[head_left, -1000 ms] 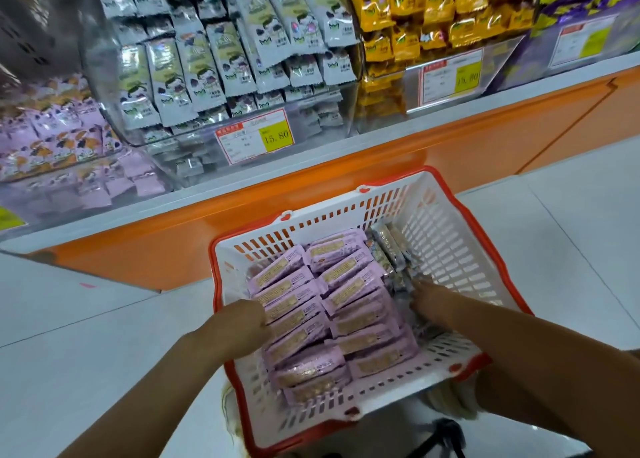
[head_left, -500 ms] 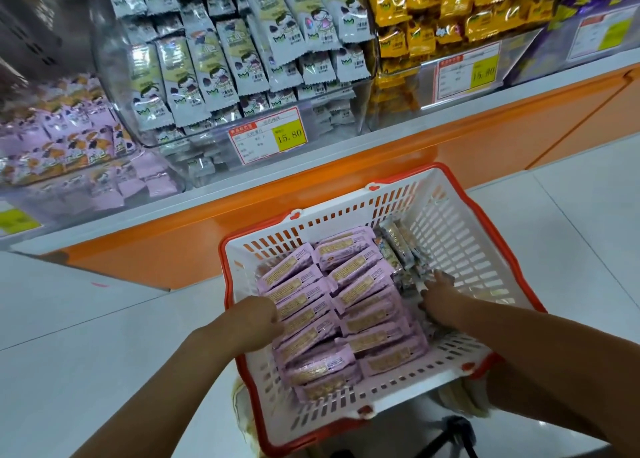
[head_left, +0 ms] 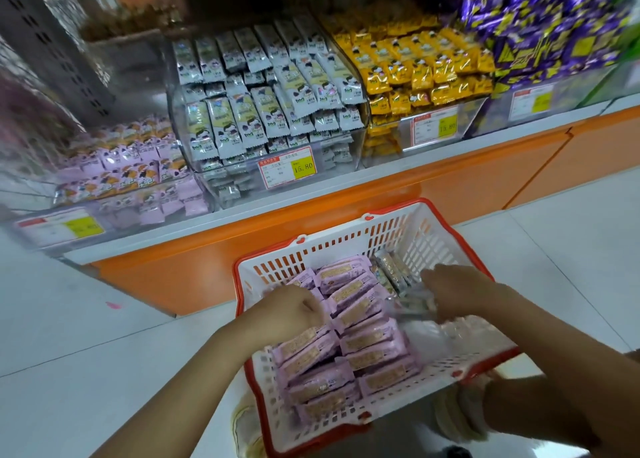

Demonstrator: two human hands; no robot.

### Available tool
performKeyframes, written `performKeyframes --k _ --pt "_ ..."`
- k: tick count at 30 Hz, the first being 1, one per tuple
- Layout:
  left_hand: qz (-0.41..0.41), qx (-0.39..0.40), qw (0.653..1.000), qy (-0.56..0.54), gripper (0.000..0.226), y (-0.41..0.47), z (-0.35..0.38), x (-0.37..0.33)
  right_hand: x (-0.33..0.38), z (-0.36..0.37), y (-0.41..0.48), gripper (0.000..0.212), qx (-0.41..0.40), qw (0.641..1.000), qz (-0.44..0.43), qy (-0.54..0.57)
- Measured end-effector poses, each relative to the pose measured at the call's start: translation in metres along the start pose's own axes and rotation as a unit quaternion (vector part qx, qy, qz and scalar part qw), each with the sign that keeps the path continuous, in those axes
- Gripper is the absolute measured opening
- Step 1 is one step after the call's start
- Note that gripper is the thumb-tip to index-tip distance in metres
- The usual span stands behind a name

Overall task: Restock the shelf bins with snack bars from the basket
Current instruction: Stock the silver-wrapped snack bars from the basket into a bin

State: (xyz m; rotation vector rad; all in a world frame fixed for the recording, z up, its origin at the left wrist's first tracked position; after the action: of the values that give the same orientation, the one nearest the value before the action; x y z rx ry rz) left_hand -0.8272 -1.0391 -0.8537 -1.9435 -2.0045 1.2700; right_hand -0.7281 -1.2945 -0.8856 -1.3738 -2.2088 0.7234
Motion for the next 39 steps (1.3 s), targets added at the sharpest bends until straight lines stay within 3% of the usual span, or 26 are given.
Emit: performKeyframes --k 2,5,8,10,12,16,18,20,23,25,27,29,31,35,39 --pt "0.002 -0.017 0.995 -0.103 0.022 -0.010 -0.005 -0.014 0.016 -0.021 -0.022 0.057 -0.043 0.987 -0.041 0.151" --pt "0.019 -0.031 0.961 -0.275 0.031 -0.023 -0.008 -0.031 0.048 -0.040 -0.049 0.046 -0.103 0.937 -0.089 0.321" --pt "0.029 -0.093 0.920 -0.380 0.024 -0.034 -0.015 -0.041 0.084 -0.043 -0.062 0.046 -0.156 0.911 -0.137 0.357" --pt "0.021 -0.144 0.894 -0.423 0.036 -0.040 -0.022 -0.041 0.101 -0.047 -0.066 0.056 -0.203 0.891 -0.166 0.370" --pt "0.009 -0.176 0.869 -0.463 0.036 -0.045 -0.028 -0.035 0.109 -0.054 -0.069 0.062 -0.202 0.863 -0.185 0.424" --pt "0.030 -0.165 0.803 -0.572 0.022 -0.050 -0.038 -0.027 0.106 -0.070 -0.069 0.051 -0.143 0.802 -0.191 0.547" --pt "0.030 -0.158 0.766 -0.622 0.031 -0.051 -0.043 -0.024 0.101 -0.072 -0.067 0.050 -0.139 0.746 -0.174 0.628" --pt "0.034 -0.148 0.745 -0.650 0.033 -0.053 -0.048 -0.023 0.097 -0.072 -0.064 0.051 -0.120 0.660 -0.162 0.724" --pt "0.046 -0.136 0.737 -0.661 0.034 -0.055 -0.052 -0.024 0.098 -0.072 -0.059 0.045 -0.046 0.502 -0.150 0.850" --pt "0.050 -0.136 0.747 -0.649 0.044 -0.054 -0.053 -0.025 0.100 -0.073 -0.057 0.047 0.012 0.420 -0.137 0.897" --pt "0.050 -0.138 0.756 -0.638 0.049 -0.053 -0.053 -0.026 0.101 -0.072 -0.057 0.050 0.060 0.366 -0.139 0.918" --pt "0.053 -0.138 0.763 -0.630 0.050 -0.052 -0.052 -0.027 0.103 -0.072 -0.060 0.051 0.085 0.338 -0.153 0.925" --pt "0.051 -0.136 0.771 -0.621 0.049 -0.050 -0.052 -0.027 0.103 -0.074 -0.064 0.045 0.069 0.366 -0.159 0.914" --pt "0.040 -0.129 0.783 -0.607 0.051 -0.047 -0.050 -0.025 0.102 -0.078 -0.069 0.036 -0.002 0.488 -0.169 0.857" --pt "0.033 -0.123 0.788 -0.602 0.047 -0.049 -0.053 -0.026 0.096 -0.084 -0.074 0.029 -0.048 0.671 -0.176 0.718"
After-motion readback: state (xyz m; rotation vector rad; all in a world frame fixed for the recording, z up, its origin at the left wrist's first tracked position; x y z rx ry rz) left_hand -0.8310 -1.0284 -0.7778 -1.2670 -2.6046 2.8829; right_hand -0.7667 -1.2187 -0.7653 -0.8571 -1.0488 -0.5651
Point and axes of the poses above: each hand's wrist, its own y-axis towards the middle knuckle, its own z-axis out of the palm, x = y × z, the point moved 2 cm from there along y, towards the middle knuckle, and after that the axes turned 10 degrees about y, right-handed, at the moved point
